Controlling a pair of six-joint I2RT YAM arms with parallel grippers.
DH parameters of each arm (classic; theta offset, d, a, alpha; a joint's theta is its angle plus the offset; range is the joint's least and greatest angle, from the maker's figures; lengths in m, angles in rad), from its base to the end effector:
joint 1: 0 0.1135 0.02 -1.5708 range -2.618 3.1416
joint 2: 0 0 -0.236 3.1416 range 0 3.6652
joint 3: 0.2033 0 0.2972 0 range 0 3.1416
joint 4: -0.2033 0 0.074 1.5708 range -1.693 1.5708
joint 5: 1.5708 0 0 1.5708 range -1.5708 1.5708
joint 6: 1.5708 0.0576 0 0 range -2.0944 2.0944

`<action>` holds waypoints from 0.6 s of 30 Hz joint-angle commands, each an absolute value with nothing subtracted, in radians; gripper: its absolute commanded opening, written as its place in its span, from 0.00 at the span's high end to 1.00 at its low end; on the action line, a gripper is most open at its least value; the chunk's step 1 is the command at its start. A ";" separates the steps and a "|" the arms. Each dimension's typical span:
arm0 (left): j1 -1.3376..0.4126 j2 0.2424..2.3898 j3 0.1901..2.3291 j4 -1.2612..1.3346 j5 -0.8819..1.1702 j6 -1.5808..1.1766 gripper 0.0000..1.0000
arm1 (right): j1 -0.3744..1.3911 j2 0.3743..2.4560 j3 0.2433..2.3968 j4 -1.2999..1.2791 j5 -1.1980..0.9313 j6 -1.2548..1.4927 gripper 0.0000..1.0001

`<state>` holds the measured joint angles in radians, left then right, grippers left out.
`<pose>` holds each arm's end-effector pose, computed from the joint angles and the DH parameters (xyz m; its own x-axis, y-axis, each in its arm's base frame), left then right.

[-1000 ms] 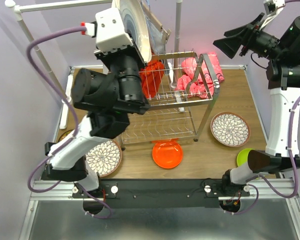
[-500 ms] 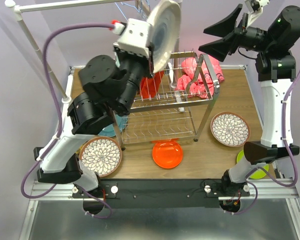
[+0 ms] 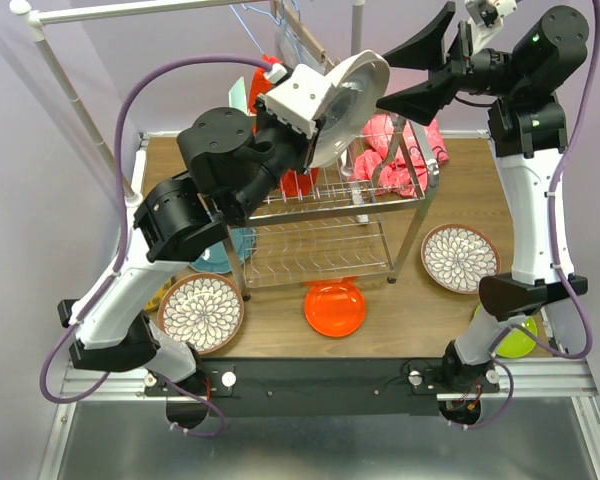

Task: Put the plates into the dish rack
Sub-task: Insert the plate into the dish rack

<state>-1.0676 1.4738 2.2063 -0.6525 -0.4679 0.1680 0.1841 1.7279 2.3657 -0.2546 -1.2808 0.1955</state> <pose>0.1667 -0.2489 0.5977 0.1325 0.0688 -0.9888 0.5507 0.8243 0.1311 0.3231 0.1163 0.6019 0.1807 0.0901 -0.9794 -0.9798 0.1029 -0.1713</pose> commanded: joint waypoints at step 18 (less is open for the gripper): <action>-1.037 1.355 2.123 -0.397 -0.429 0.408 1.00 | 0.247 1.652 2.361 -0.221 -0.796 0.092 0.00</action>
<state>-1.0412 1.4250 2.1445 -0.6075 -0.4252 0.3119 0.2432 1.7172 2.3657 -0.2363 -1.0428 0.1123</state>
